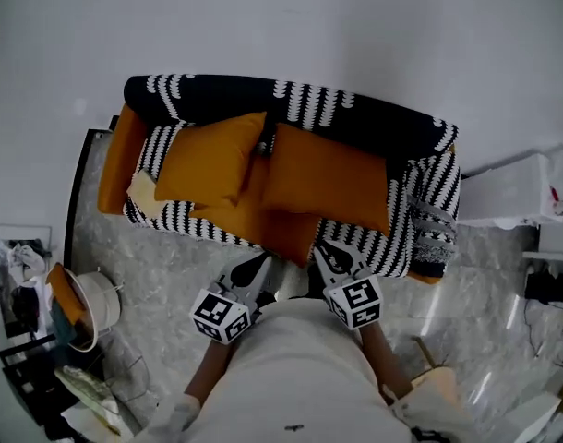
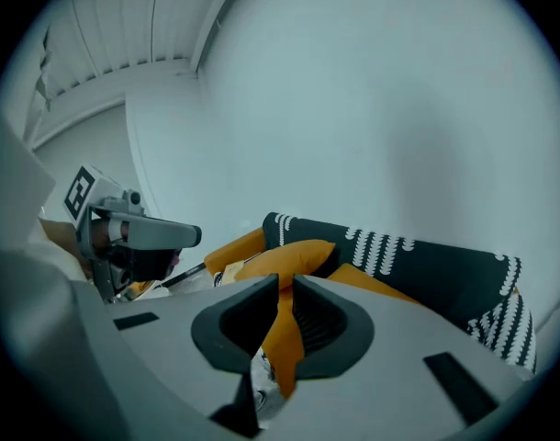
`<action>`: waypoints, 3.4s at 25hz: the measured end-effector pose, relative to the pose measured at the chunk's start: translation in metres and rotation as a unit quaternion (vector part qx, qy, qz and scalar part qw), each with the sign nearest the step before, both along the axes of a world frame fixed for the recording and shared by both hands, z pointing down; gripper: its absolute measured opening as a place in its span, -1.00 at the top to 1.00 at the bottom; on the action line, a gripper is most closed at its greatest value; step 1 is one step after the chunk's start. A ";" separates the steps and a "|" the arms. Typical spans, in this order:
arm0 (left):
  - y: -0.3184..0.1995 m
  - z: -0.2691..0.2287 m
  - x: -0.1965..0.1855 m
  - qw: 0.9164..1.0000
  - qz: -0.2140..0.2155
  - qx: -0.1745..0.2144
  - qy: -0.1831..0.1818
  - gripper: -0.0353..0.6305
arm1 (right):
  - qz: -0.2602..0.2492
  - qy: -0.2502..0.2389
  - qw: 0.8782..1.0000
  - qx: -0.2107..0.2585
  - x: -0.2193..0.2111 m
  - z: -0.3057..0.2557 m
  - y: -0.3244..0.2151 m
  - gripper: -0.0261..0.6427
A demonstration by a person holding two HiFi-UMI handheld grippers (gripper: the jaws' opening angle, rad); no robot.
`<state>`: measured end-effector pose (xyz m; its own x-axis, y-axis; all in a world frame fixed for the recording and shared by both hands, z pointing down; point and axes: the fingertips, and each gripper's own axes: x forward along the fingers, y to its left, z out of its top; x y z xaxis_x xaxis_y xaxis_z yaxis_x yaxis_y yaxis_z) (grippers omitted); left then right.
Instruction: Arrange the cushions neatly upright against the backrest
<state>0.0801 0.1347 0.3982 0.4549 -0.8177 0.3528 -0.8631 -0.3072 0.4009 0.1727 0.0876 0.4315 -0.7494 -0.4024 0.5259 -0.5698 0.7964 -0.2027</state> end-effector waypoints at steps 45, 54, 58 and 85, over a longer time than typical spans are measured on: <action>0.015 0.075 0.044 0.952 -0.261 -0.158 0.034 0.85 | -0.286 0.471 0.794 0.257 0.011 0.358 -0.163 -0.24; 0.011 0.050 0.044 0.961 -0.250 -0.115 0.013 0.85 | -0.250 0.469 0.823 0.200 0.025 0.313 -0.191 0.26; 0.012 0.029 0.047 0.968 -0.235 -0.090 -0.002 0.85 | -0.230 0.459 0.839 0.178 0.048 0.285 -0.188 0.29; -0.056 -0.005 0.112 0.999 -0.033 -0.021 -0.035 0.85 | 0.098 0.144 0.966 -0.190 0.278 0.175 -0.151 0.37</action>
